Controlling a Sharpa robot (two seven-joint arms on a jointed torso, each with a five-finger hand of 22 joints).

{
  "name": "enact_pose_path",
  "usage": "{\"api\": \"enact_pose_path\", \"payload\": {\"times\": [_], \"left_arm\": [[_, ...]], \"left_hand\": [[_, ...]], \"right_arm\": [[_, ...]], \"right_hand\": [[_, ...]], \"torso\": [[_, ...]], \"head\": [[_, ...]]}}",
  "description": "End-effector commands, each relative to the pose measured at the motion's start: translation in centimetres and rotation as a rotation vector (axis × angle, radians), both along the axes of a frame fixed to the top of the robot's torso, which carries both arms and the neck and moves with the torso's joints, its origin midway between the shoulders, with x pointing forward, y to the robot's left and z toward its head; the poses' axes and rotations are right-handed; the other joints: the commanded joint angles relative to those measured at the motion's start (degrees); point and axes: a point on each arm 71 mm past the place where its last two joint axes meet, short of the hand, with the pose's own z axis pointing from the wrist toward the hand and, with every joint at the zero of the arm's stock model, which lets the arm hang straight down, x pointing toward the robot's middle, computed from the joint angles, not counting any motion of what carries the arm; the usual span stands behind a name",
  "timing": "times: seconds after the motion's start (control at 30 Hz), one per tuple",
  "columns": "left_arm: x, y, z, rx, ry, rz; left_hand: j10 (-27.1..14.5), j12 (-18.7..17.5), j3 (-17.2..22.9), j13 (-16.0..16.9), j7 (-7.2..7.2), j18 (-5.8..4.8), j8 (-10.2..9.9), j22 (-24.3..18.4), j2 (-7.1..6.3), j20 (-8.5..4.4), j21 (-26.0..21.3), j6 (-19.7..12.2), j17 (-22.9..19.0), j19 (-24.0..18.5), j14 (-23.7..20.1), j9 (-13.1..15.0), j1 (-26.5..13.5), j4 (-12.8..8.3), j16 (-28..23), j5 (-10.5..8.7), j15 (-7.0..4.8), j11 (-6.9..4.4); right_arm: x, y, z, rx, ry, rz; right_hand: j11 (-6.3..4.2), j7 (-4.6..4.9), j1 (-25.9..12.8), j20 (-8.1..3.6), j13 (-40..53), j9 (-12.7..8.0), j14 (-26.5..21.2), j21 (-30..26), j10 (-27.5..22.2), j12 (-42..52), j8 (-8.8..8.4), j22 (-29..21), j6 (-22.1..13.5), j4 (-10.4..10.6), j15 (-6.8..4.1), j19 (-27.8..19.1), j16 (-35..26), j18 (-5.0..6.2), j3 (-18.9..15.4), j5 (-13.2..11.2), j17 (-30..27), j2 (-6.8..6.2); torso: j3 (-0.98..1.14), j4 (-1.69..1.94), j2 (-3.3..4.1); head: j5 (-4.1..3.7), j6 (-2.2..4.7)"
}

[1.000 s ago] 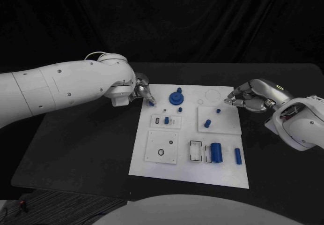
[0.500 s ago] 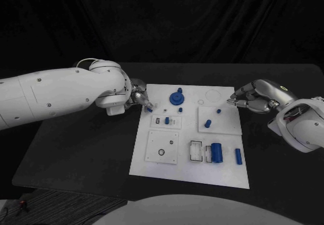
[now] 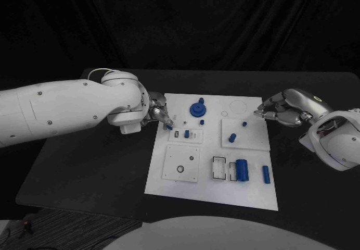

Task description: Assemble the parts on the task board

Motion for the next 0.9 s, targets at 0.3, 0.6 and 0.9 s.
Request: {"api": "enact_pose_path", "payload": {"times": [0.3,0.6,0.9], "left_arm": [[-0.2,-0.5,-1.0,0.001,0.010,0.016],[-0.4,-0.6,-2.1,0.000,0.033,0.012],[-0.5,-0.9,-2.7,-0.010,0.038,0.007]], "left_hand": [[3.01,0.02,0.26,12.17,-0.31,0.21,0.35,10.17,0.07,-0.02,-0.32,0.08,15.07,-0.32,5.84,0.03,-0.41,0.03,0.15,-0.16,-0.35,-0.44],[3.02,0.03,0.30,12.17,-0.31,0.22,0.35,10.16,0.10,-0.02,-0.36,0.09,15.07,-0.34,5.84,0.03,-0.46,0.05,0.15,-0.14,-0.35,-0.44],[3.04,0.05,0.36,12.19,-0.31,0.21,0.37,10.17,0.13,-0.02,-0.31,0.12,15.07,-0.31,5.84,0.03,-0.51,0.07,0.15,-0.11,-0.35,-0.44]], "right_arm": [[0.0,-0.1,-0.1,0.002,0.003,-0.014],[0.1,0.0,-0.1,0.004,0.001,-0.013],[0.0,0.0,-0.3,0.003,0.004,-0.012]], "right_hand": [[-0.14,-0.03,-0.31,-0.01,-2.13,-0.05,3.53,-0.37,3.15,-0.28,-0.38,10.57,0.42,0.23,-0.37,0.29,-0.08,-0.12,0.13,-0.04,2.04,0.64],[-0.14,-0.02,-0.32,-0.01,-2.22,-0.05,3.53,-0.53,3.12,-0.36,-0.40,10.52,0.40,0.21,-0.37,0.23,-0.08,-0.09,0.13,-0.05,2.05,0.64],[-0.12,-0.01,-0.35,-0.01,-2.25,-0.06,3.52,-0.54,3.10,-0.41,-0.43,10.52,0.39,0.19,-0.36,0.23,-0.12,-0.08,0.12,-0.05,1.99,0.66]], "torso": [[0.06,-0.08,0.09],[0.01,-0.01,0.07],[0.01,-0.03,0.04]], "head": [[-0.01,-0.01],[-0.07,-0.01],[-0.04,-0.01]]}}
